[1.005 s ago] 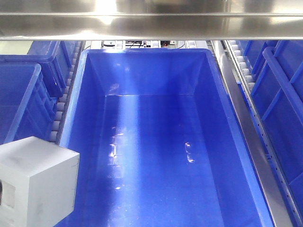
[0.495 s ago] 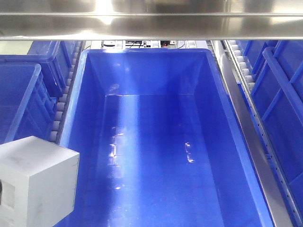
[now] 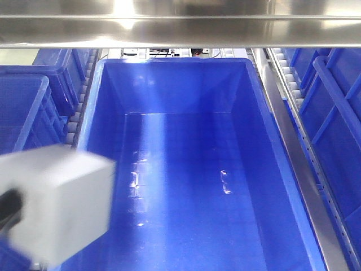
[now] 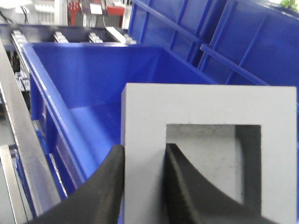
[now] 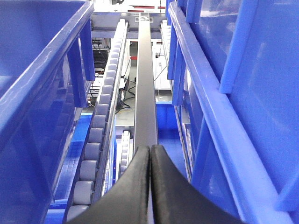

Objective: Sort gray base to blue bin
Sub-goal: 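Lower the held gray block into the blue bin with the left gripper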

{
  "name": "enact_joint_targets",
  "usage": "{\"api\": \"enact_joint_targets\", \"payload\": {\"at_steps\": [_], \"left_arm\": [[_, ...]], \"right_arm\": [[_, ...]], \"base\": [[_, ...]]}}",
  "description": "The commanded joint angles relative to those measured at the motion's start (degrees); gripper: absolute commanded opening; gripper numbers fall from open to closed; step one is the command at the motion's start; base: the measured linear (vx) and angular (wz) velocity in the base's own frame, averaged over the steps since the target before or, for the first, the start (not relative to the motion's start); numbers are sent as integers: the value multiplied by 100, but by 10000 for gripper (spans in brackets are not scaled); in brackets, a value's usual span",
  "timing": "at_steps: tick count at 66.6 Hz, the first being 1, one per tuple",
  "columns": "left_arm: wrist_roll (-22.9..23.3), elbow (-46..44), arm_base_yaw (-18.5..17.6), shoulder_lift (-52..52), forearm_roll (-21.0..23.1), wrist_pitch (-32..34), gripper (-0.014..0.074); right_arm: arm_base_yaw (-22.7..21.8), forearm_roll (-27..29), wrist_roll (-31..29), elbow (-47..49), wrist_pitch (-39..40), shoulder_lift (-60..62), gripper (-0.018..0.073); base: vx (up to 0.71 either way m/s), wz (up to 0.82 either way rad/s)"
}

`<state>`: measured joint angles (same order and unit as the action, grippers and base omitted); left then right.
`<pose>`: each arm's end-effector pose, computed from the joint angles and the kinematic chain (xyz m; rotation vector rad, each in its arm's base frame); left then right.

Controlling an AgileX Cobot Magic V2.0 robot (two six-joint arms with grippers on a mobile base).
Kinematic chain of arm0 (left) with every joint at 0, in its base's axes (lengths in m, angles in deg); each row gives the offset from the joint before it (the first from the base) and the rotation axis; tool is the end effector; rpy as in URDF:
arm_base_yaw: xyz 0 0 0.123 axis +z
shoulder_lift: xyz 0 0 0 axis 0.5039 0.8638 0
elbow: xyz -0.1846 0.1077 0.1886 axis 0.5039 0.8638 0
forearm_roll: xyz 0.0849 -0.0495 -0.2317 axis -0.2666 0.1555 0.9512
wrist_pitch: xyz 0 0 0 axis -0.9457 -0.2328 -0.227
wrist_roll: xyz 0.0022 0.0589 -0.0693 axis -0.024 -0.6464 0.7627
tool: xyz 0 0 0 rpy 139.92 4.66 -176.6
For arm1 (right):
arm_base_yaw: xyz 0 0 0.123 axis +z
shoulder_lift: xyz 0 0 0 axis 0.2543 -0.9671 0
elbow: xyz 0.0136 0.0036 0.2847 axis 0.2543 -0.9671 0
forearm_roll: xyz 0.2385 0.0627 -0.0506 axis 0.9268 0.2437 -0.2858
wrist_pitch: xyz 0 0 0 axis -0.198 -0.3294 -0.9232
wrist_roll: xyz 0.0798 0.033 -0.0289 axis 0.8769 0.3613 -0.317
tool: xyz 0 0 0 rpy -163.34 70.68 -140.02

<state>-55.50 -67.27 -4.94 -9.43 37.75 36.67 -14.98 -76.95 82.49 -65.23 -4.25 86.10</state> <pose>0.0807 -0.0522 0.3016 0.3271 1.7367 -0.5660 0.0556 -0.0011 0.1849 -0.0261 1.7019 -0.0429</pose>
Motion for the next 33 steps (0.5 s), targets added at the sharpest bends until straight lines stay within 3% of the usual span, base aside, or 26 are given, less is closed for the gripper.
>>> {"api": "enact_joint_targets", "payload": {"at_steps": [1,33], "left_arm": [[72,-624,-32,855,77,763,2],[9,-2918,-32,4752,23,896,4]], "right_arm": [[-5,-49,-69,-32,455,43,-5],[-5,-49,-69,-32,455,43,-5]], "base": [[0,0],[0,0]]}}
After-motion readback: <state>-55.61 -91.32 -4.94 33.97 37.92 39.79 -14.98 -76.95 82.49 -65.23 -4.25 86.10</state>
